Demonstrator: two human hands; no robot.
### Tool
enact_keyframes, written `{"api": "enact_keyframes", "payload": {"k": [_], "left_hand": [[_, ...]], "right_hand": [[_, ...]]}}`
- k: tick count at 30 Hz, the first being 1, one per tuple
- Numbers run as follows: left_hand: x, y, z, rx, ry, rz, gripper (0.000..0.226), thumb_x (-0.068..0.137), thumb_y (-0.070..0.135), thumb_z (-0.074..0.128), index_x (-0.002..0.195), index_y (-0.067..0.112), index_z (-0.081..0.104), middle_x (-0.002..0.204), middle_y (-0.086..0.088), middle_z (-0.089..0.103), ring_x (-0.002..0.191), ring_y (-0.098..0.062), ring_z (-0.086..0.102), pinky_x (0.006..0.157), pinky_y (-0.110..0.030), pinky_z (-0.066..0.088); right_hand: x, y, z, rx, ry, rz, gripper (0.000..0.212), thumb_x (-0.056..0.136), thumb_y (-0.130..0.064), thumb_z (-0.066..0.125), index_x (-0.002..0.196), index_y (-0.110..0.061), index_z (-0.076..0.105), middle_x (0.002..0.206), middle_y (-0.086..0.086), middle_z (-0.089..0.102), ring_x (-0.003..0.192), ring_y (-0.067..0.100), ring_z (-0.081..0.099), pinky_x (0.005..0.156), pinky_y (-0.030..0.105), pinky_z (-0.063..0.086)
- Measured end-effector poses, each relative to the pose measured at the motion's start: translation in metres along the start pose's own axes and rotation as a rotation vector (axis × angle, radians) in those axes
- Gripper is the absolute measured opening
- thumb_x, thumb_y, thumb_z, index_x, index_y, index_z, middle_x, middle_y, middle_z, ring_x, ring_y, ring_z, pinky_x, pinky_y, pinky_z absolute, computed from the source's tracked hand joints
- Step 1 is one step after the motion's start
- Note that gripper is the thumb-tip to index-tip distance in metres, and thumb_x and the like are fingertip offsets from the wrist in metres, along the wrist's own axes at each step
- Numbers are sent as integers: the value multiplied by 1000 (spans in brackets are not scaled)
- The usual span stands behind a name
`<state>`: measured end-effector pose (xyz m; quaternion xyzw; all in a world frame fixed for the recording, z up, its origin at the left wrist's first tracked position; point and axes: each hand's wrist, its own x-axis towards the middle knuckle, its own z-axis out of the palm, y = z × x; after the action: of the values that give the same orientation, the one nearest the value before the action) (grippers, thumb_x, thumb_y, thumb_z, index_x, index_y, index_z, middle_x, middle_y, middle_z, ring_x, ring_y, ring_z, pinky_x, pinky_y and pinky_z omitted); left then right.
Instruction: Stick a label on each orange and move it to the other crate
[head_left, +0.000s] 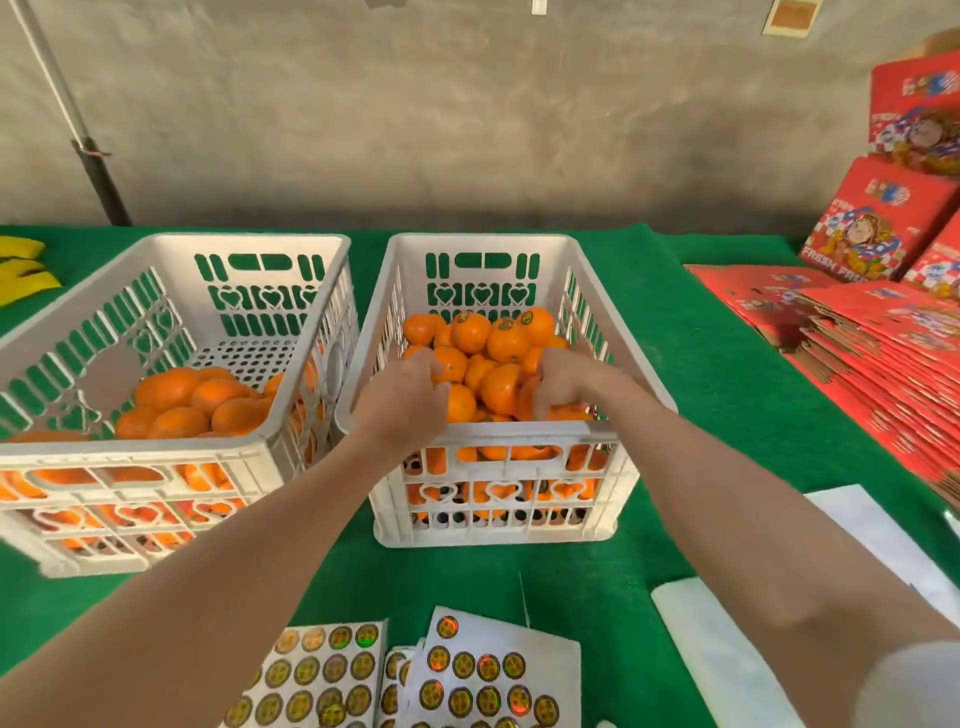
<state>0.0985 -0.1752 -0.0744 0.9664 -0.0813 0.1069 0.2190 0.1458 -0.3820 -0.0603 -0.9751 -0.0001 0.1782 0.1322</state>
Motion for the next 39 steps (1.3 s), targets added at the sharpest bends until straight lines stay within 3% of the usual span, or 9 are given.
{"api": "enact_keyframes", "payload": {"k": [4, 8, 12, 14, 21, 24, 27, 34, 39], "left_hand": [[-2, 0, 0, -3, 28, -17, 18, 95, 28, 46, 108, 16, 52, 98, -5, 59, 79, -20, 54, 66, -32, 47], [-6, 3, -3, -1, 98, -42, 19, 96, 29, 46, 107, 18, 56, 88, -1, 57, 76, -18, 52, 62, -30, 42], [-12, 6, -3, 52, 164, -2, 24, 98, 29, 42, 108, 15, 58, 86, -4, 60, 73, -19, 53, 55, -27, 37], [-17, 8, -4, 56, 206, 31, 26, 99, 28, 40, 104, 11, 59, 82, -7, 61, 71, -23, 57, 51, -30, 40], [-49, 8, -8, -170, 216, 167, 20, 95, 22, 51, 105, 8, 63, 80, -8, 64, 81, -24, 61, 71, -40, 52], [-76, 1, -13, -415, 294, 254, 20, 92, 9, 56, 109, 0, 60, 100, -8, 62, 91, -16, 57, 85, -26, 49], [-118, -16, 1, -388, 391, 338, 18, 85, -2, 55, 102, -2, 61, 103, -7, 57, 97, -13, 52, 90, -15, 40], [-160, -46, 55, -555, -396, -551, 18, 92, 28, 60, 101, 12, 63, 93, -4, 65, 84, -18, 61, 72, -21, 45], [-152, -26, 58, -825, -510, -883, 10, 88, 8, 65, 91, -1, 64, 82, -12, 70, 72, -20, 68, 58, -25, 56]], "right_hand": [[31, 6, 19, -267, -272, -27, 47, 65, -44, 79, 103, -22, 63, 119, 4, 59, 105, 27, 56, 93, 43, 49], [19, 5, 13, -378, -244, -91, 32, 70, -44, 77, 79, -20, 58, 107, 5, 62, 97, 23, 57, 85, 35, 49], [-44, -6, 18, 315, 733, -287, 17, 84, -29, 65, 92, -15, 60, 82, -8, 58, 76, 6, 54, 68, 23, 41], [-91, -21, 40, 609, 968, -550, 12, 86, -23, 60, 77, -16, 58, 67, -13, 54, 62, -1, 50, 60, 12, 37], [-118, -18, 178, 20, -205, -293, 42, 94, -30, 51, 70, 3, 55, 71, 17, 56, 73, 31, 56, 72, 39, 49], [-107, -18, 193, 8, -289, -192, 38, 89, -38, 58, 88, -1, 63, 88, 12, 61, 84, 27, 60, 74, 35, 51], [-104, -23, 195, 54, -377, -131, 38, 78, -36, 67, 59, -13, 43, 59, 1, 40, 49, 15, 40, 48, 26, 33], [-110, -24, 184, 197, -315, -239, 25, 81, -20, 70, 75, 1, 58, 72, 8, 43, 67, 18, 43, 59, 28, 30], [-117, -18, 178, 200, -197, -300, 23, 78, -24, 72, 82, -7, 57, 79, 7, 50, 71, 16, 46, 59, 28, 33]]}}
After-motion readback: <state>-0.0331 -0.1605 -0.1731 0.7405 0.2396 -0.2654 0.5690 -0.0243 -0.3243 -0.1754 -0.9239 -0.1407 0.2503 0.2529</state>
